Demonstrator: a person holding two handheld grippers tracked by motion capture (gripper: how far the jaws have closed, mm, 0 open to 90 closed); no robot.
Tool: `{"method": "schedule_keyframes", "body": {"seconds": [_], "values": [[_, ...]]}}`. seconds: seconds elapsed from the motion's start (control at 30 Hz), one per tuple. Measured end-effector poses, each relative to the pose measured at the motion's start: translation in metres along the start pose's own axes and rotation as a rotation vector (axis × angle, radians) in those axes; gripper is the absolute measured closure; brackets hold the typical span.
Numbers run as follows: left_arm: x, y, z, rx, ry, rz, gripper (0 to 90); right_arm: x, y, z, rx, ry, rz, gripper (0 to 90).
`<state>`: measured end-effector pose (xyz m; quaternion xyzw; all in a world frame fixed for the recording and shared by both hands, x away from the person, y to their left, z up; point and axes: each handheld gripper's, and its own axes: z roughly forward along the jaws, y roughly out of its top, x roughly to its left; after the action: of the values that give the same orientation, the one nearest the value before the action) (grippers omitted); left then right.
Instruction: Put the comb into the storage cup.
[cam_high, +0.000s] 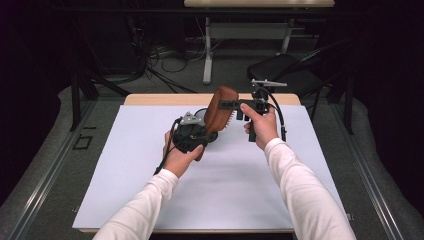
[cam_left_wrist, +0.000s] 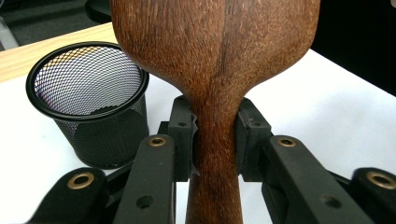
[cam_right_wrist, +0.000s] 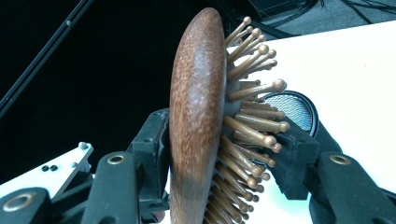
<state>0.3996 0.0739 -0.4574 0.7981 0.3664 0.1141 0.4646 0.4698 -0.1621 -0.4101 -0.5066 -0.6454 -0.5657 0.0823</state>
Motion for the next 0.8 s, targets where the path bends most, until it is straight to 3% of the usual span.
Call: {"method": "schedule_keyframes", "body": {"seconds": [0.43, 0.8], "values": [[0.0011, 0.0, -0.0017, -0.005, 0.004, 0.009, 72.2, 0.0004, 0.0, -0.0001, -0.008, 0.03, -0.005, 46.0], [0.001, 0.0004, -0.0023, -0.015, 0.005, 0.015, 72.1, -0.0045, -0.0019, -0.0015, -0.022, 0.062, 0.035, 47.5]]}}
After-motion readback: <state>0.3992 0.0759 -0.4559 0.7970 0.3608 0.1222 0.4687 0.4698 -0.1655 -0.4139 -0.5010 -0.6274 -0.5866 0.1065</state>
